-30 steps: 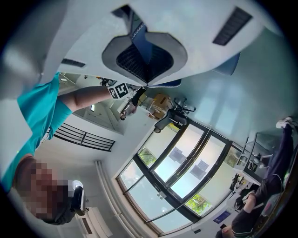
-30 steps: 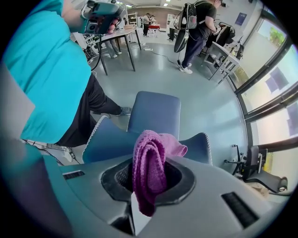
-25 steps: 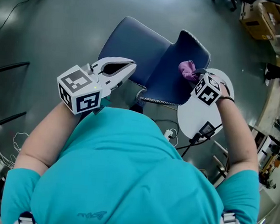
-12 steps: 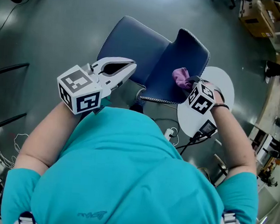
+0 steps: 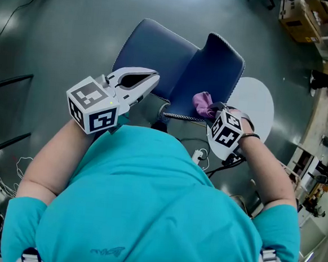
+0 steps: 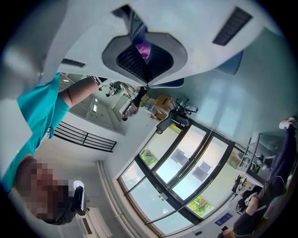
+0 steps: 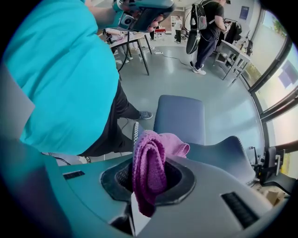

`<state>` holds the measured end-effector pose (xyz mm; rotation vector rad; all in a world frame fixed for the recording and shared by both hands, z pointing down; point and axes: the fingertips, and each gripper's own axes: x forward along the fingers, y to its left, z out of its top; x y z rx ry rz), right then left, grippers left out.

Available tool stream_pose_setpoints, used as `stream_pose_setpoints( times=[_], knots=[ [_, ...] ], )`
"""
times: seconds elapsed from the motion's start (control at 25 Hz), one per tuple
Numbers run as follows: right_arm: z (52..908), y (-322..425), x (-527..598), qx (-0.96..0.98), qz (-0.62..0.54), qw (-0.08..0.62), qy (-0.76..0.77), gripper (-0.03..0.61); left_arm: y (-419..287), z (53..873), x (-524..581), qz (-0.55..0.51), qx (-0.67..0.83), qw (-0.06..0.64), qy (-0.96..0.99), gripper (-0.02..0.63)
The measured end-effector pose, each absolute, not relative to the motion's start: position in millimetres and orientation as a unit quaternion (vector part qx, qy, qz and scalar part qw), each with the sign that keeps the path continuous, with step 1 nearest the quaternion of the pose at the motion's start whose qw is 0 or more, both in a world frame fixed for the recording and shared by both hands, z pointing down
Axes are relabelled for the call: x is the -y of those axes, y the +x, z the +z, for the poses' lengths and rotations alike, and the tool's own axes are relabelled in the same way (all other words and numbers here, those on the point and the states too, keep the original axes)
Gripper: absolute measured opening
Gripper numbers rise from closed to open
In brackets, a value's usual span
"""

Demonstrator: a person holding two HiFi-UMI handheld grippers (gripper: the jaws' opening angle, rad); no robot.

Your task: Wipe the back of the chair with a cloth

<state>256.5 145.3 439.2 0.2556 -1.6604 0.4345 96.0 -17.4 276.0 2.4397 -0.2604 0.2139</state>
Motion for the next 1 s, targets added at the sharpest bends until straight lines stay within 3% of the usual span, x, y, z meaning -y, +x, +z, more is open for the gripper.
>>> stream_pose_setpoints(
  times=[0.36, 0.6, 1.0],
  knots=[
    [430.0, 234.5, -176.2, 0.751, 0.223, 0.618, 0.065, 0.058, 100.7, 277.7, 13.1, 0.082, 0.099, 0.333, 0.934, -0.006],
    [396.4, 252.4, -59.8, 0.779, 0.166, 0.588, 0.14, 0.058, 90.9, 281.2, 24.9, 0.076, 0.113, 0.339, 0.931, -0.006],
    [434.9, 319.8, 106.7, 0.727, 0.056, 0.667, 0.15, 0.058, 57.2, 302.7, 40.3, 0.078, 0.152, 0.362, 0.916, -0.006]
  ],
)
